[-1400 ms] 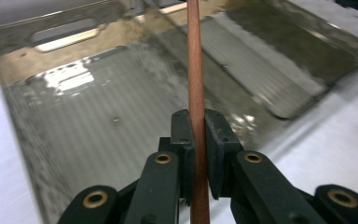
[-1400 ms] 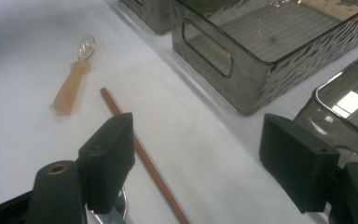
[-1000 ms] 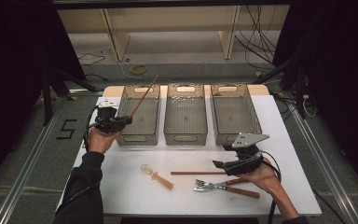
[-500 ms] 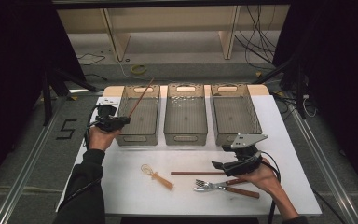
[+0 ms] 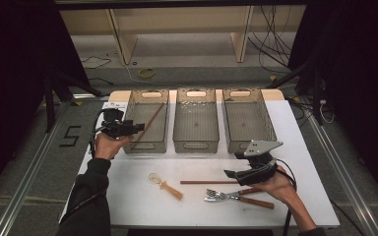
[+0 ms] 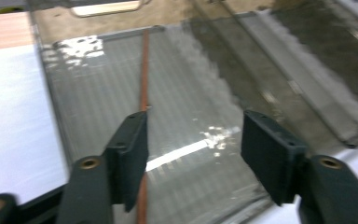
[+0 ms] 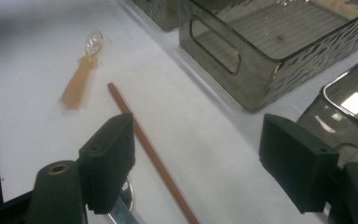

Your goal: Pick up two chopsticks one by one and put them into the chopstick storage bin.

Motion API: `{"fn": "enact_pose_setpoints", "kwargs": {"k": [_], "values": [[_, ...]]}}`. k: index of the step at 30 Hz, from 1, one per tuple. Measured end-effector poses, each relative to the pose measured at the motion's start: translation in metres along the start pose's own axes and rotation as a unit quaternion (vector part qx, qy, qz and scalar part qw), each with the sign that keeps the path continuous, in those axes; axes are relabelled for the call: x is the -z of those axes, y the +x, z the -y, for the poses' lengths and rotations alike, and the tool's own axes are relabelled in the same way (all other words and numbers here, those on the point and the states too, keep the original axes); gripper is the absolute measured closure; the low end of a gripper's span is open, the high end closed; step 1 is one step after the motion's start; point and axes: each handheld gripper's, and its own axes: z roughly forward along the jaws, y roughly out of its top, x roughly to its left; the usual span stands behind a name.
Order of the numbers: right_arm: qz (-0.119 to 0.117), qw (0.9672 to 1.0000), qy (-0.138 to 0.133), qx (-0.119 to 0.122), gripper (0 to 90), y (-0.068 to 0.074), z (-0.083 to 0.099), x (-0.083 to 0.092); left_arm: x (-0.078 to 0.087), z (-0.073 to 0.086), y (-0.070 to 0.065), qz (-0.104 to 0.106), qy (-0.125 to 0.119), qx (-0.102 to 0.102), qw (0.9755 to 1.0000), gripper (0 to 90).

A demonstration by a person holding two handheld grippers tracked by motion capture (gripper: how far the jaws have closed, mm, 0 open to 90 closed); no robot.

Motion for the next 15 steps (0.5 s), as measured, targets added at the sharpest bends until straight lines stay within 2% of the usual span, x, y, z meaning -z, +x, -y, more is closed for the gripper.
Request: {"fn": "enact_pose_setpoints", "kwargs": {"k": [2,3,5,8,12,13,15], "values": [[0.001,1.0,0.005,0.002,27.8,0.0,-0.001,0.0,0.003,0.0,-0.005,0.011,-0.005,-0.006,0.9999,36.5],[0.001,1.0,0.007,0.005,28.0,0.0,-0.003,0.001,0.007,0.001,-0.012,0.022,-0.009,-0.016,0.9996,35.0],[0.001,0.9999,0.014,0.009,28.4,-0.001,-0.005,0.0,0.009,0.001,-0.015,0.029,-0.012,-0.019,0.9993,32.2],[-0.001,0.9992,0.034,0.019,28.4,-0.002,-0.009,-0.002,0.013,0.004,-0.024,0.052,-0.021,-0.024,0.9981,28.5],[-0.003,0.9971,0.067,0.037,29.0,-0.001,-0.015,-0.008,0.018,0.011,-0.037,0.069,-0.021,-0.044,0.9964,25.0],[-0.003,0.9971,0.067,0.037,29.0,-0.001,-0.015,-0.008,0.019,0.012,-0.04,0.076,-0.024,-0.042,0.9959,25.0],[-0.004,0.9953,0.086,0.045,29.1,-0.001,-0.019,-0.012,0.021,0.015,-0.045,0.091,-0.026,-0.048,0.9944,23.0]]}}
